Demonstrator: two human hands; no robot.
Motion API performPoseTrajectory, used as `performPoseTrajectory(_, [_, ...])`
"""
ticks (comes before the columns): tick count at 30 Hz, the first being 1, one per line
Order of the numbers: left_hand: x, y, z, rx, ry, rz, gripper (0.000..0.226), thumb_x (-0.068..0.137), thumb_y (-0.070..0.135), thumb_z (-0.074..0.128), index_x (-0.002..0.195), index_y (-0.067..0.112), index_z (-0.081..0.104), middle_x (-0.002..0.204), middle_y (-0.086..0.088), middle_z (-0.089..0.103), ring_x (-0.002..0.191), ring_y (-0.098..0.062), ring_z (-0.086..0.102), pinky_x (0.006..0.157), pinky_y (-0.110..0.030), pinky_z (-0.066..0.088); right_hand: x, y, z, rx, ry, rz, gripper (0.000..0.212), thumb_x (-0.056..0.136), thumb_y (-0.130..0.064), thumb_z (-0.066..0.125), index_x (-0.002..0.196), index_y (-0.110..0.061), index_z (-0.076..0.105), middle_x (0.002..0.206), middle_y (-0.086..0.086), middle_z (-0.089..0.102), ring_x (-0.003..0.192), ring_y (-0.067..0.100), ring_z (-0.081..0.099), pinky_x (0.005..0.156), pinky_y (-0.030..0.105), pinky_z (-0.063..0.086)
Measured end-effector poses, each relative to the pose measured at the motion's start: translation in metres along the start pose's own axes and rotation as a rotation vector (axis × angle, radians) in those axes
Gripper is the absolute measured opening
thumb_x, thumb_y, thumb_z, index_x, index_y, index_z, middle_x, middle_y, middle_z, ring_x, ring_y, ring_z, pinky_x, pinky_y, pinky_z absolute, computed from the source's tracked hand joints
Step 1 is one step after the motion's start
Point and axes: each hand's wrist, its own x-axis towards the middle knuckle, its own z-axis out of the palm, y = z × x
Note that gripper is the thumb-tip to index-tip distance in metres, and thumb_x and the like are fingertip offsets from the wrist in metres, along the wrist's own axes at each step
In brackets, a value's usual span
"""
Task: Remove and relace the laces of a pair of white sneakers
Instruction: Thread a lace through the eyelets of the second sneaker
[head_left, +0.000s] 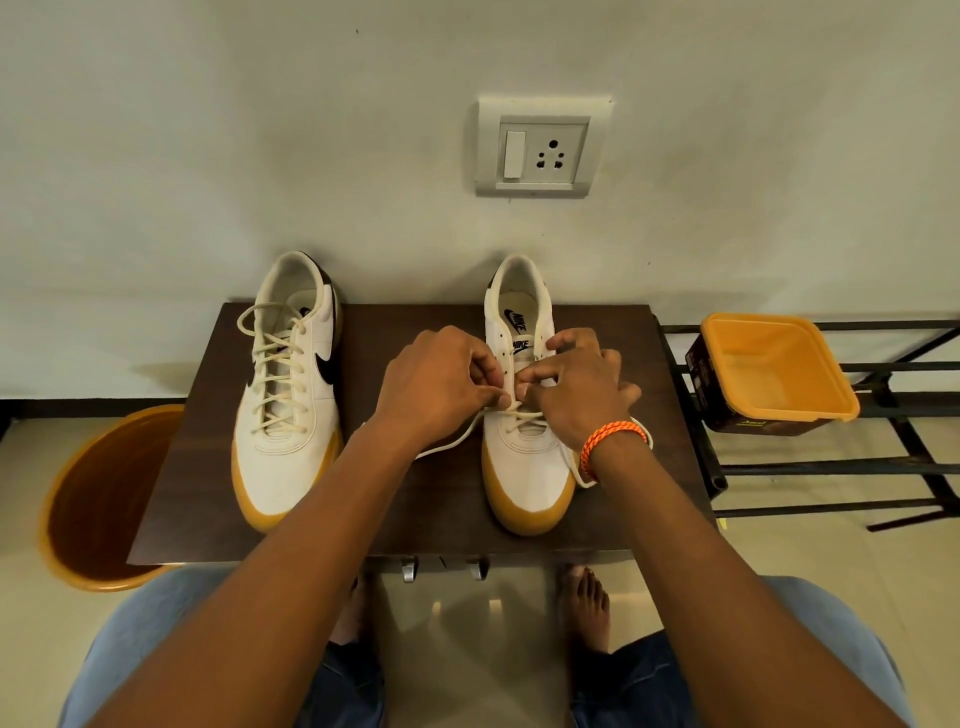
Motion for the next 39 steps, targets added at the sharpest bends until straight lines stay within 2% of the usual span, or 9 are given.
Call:
performPoseTrajectory(8, [-0.003, 0.002, -0.002, -0.013, 0.019, -0.017, 0.011, 0.078, 0.038, 0.092, 0.079, 0.036, 0.08, 0.073, 0.02, 0.073, 0.071, 0.002, 0.069, 0.071, -0.035, 0.062, -0.003, 0.0, 0.005, 0.052, 0.004, -0.012, 0.009, 0.089, -0.029, 0.082, 0.092, -0.035, 0.077, 0.146, -0.012, 0.039, 0.133, 0.021, 0.034, 0.097, 0.042, 0.019])
performPoseTrajectory(17, [-0.002, -0.001, -0.004, 0.064, 0.007, 0.077, 0.014, 0.095, 0.024, 0.072, 0.087, 0.035, 0.066, 0.085, 0.015, 0.068, 0.08, -0.008, 0.067, 0.071, -0.035, 0.055, 0.003, 0.004, -0.015, -0.196, -0.112, -0.13, 0.016, 0.101, -0.038, 0.06, 0.104, -0.041, 0.076, 0.145, -0.01, 0.037, 0.134, 0.021, 0.035, 0.104, 0.048, 0.021])
performPoseTrajectory(22, [0.003, -0.009, -0.02, -0.452, 0.042, -0.017, 0.017, 0.104, 0.009, 0.059, 0.094, 0.022, 0.062, 0.092, 0.005, 0.069, 0.074, -0.015, 0.072, 0.068, -0.042, 0.058, 0.008, 0.011, -0.022, -0.209, -0.16, -0.165, 0.022, 0.103, -0.033, 0.056, 0.099, -0.044, 0.075, 0.142, -0.009, 0.041, 0.131, 0.018, 0.04, 0.104, 0.047, 0.021])
performPoseTrajectory(25, [0.001, 0.0, -0.023, -0.744, 0.045, -0.07, 0.008, 0.11, 0.009, 0.051, 0.103, 0.012, 0.056, 0.098, -0.003, 0.078, 0.073, -0.024, 0.075, 0.058, -0.034, 0.056, 0.013, 0.017, -0.022, -0.089, -0.187, -0.216, 0.022, 0.104, -0.026, 0.058, 0.098, -0.032, 0.078, 0.126, -0.001, 0.045, 0.113, 0.018, 0.052, 0.109, 0.042, 0.038])
performPoseTrajectory(28, [0.002, 0.0, -0.018, -0.384, 0.041, -0.04, 0.015, 0.107, 0.038, 0.059, 0.103, 0.025, 0.055, 0.092, 0.005, 0.077, 0.062, -0.017, 0.075, 0.063, -0.036, 0.057, 0.016, 0.021, -0.022, -0.047, -0.163, -0.27, 0.022, 0.104, -0.022, 0.058, 0.101, -0.025, 0.08, 0.115, 0.004, 0.048, 0.096, 0.014, 0.055, 0.089, 0.023, 0.046])
performPoseTrajectory(30, [0.0, -0.002, -0.015, -0.082, -0.059, -0.039, 0.03, 0.098, 0.061, 0.063, 0.1, 0.031, 0.059, 0.087, 0.01, 0.075, 0.056, -0.008, 0.072, 0.066, -0.037, 0.061, 0.018, 0.023, -0.021, -0.09, -0.131, -0.3, 0.021, 0.103, -0.024, 0.059, 0.099, -0.029, 0.08, 0.111, 0.003, 0.054, 0.097, 0.017, 0.058, 0.084, 0.026, 0.047])
performPoseTrajectory(32, [-0.002, -0.002, -0.009, -0.059, -0.138, -0.016, 0.026, 0.096, 0.055, 0.068, 0.092, 0.029, 0.068, 0.078, 0.01, 0.076, 0.055, -0.005, 0.07, 0.072, -0.042, 0.063, 0.02, 0.024, -0.02, -0.117, -0.097, -0.305, 0.02, 0.101, -0.024, 0.061, 0.096, -0.031, 0.079, 0.106, 0.002, 0.058, 0.095, 0.02, 0.061, 0.083, 0.033, 0.053])
performPoseTrajectory(37, [-0.001, 0.0, 0.0, -0.035, -0.044, 0.05, 0.013, 0.099, 0.04, 0.07, 0.092, 0.03, 0.075, 0.073, 0.013, 0.073, 0.063, -0.005, 0.068, 0.076, -0.044, 0.062, 0.018, 0.021, -0.021, -0.08, -0.052, -0.257, 0.025, 0.098, -0.015, 0.06, 0.085, -0.024, 0.08, 0.093, -0.003, 0.07, 0.075, 0.015, 0.066, 0.078, 0.038, 0.062])
performPoseTrajectory(39, [0.0, -0.001, 0.0, -0.085, -0.015, 0.041, 0.01, 0.099, 0.04, 0.071, 0.093, 0.033, 0.075, 0.076, 0.014, 0.074, 0.065, -0.006, 0.07, 0.076, -0.044, 0.063, 0.017, 0.02, -0.022, -0.076, -0.039, -0.238, 0.025, 0.097, -0.013, 0.06, 0.086, -0.02, 0.081, 0.094, 0.0, 0.075, 0.079, 0.016, 0.068, 0.08, 0.033, 0.06])
